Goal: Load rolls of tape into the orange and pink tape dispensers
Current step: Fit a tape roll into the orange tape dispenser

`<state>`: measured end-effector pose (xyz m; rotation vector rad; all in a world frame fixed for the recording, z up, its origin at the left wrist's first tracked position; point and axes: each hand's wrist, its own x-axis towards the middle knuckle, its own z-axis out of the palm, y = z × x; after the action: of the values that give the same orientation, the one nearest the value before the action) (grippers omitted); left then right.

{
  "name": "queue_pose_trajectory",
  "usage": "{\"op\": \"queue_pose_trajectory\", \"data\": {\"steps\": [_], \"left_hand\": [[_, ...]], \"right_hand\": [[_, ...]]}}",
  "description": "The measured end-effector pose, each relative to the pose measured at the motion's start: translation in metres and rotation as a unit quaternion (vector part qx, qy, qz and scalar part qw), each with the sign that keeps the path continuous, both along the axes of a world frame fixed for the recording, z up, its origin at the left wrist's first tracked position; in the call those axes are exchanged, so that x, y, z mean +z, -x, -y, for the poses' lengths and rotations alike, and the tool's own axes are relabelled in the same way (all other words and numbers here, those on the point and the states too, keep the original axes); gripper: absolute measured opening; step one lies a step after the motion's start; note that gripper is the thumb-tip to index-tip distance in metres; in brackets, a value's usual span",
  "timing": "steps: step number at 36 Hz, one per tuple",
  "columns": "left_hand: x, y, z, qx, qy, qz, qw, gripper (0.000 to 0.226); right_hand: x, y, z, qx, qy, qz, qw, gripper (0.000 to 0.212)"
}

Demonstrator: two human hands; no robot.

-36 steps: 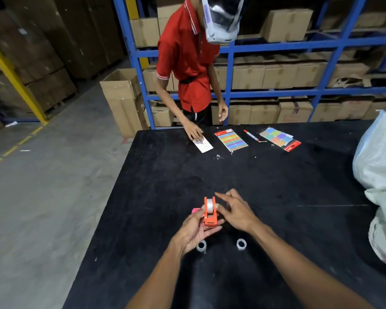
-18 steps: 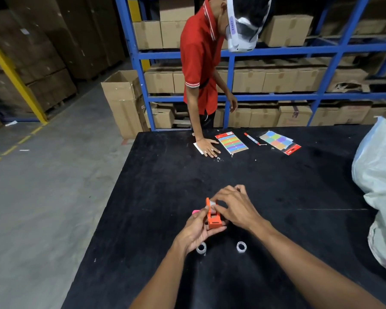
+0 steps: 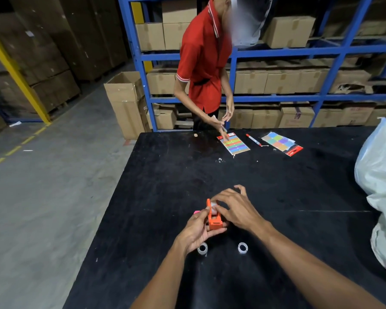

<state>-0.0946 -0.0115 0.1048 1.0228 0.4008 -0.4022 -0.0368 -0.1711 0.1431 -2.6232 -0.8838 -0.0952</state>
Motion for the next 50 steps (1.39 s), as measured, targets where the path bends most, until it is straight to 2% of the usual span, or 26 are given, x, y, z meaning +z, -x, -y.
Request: {"op": "queue_pose_trajectory", "data": {"steps": [5,12,18,27,41,46,50], "left_hand": [[0.001,0.002,0.004,-0.006,-0.001,0.004,1.0,0.046],[0.006,0.003,0.001,0.004,0.005,0.001,1.0,0.044],[0.011,0.001,-0.004,-0.001,0.004,0.014,1.0,0.041],[0.014,-0.007,-0.006,0.007,-0.048,-0.013,0.999,0.036],[0.009,-0.014,0.006,-0.032,-0.064,-0.003,0.997,0.043],[0.008,-0.018,0.008,-0.041,-0.06,-0.007,0.997,0.042],[0.007,-0.026,0.008,-0.047,-0.054,0.001,0.997,0.045]], "right_hand": [[0.004,0.001,-0.002,-0.001,-0.004,0.029,1.0,0.022],[0.006,0.003,-0.002,0.003,-0.044,0.078,0.996,0.011],[0.005,0.015,0.002,0.04,-0.079,0.086,0.992,0.024],[-0.017,0.043,0.011,0.066,-0.078,0.098,0.99,0.009],[-0.031,0.049,0.012,0.005,-0.054,0.132,0.99,0.007],[-0.04,0.047,0.016,-0.001,-0.067,0.123,0.99,0.016],[-0.048,0.045,0.026,-0.035,-0.12,0.098,0.987,0.011]]}}
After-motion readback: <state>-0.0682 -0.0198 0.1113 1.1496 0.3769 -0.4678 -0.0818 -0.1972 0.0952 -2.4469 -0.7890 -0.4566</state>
